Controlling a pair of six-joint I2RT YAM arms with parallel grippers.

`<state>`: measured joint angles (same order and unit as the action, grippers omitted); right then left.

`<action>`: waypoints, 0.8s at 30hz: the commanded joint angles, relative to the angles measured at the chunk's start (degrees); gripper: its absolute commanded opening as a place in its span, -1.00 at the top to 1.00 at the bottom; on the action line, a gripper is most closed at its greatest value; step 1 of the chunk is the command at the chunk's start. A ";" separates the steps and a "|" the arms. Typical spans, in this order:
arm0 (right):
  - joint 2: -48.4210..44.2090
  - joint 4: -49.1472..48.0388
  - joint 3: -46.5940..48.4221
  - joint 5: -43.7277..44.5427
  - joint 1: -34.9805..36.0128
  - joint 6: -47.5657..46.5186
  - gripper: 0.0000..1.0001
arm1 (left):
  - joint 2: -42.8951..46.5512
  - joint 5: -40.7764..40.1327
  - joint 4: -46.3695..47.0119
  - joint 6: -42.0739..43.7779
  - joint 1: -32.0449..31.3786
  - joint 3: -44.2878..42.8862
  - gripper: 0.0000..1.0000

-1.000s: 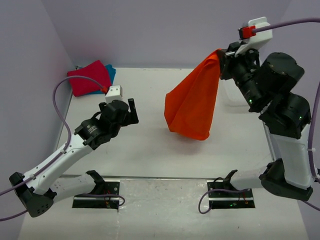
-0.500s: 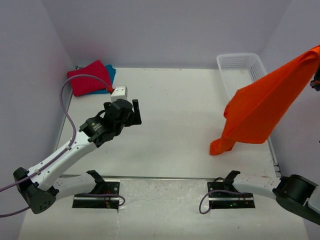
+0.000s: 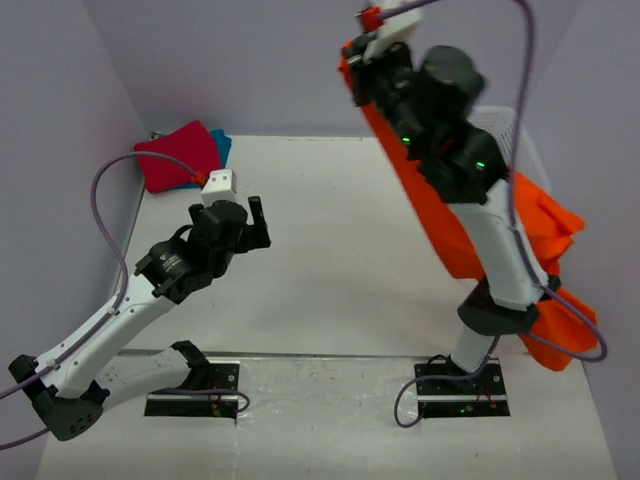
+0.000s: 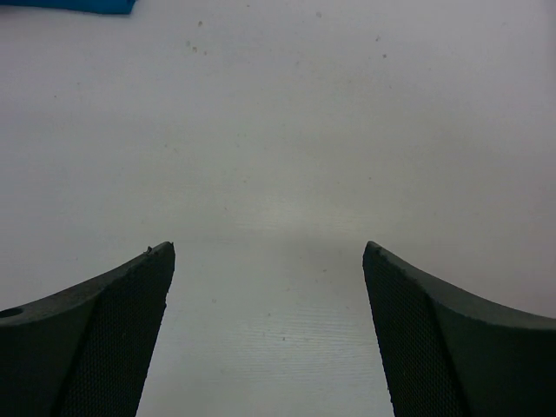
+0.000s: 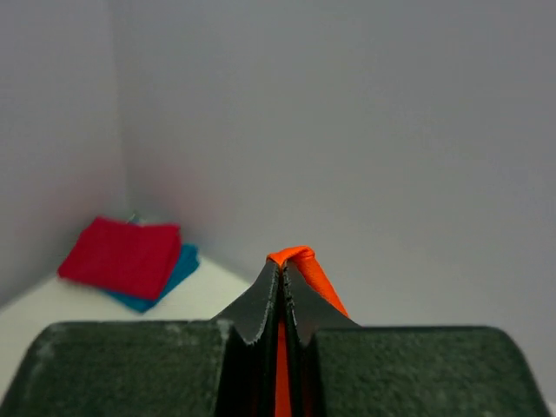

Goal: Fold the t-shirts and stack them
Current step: Flatten out the tshirt

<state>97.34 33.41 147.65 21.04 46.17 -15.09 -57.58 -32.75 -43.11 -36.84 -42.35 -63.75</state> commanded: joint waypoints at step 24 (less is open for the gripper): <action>-29.01 10.37 -58.04 -0.28 -13.65 28.63 -0.75 | -10.26 8.94 7.87 -3.49 -9.93 8.45 -0.64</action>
<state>72.44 42.87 99.13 22.52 32.16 8.32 -66.98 -24.03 -39.35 -37.58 -48.66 -57.28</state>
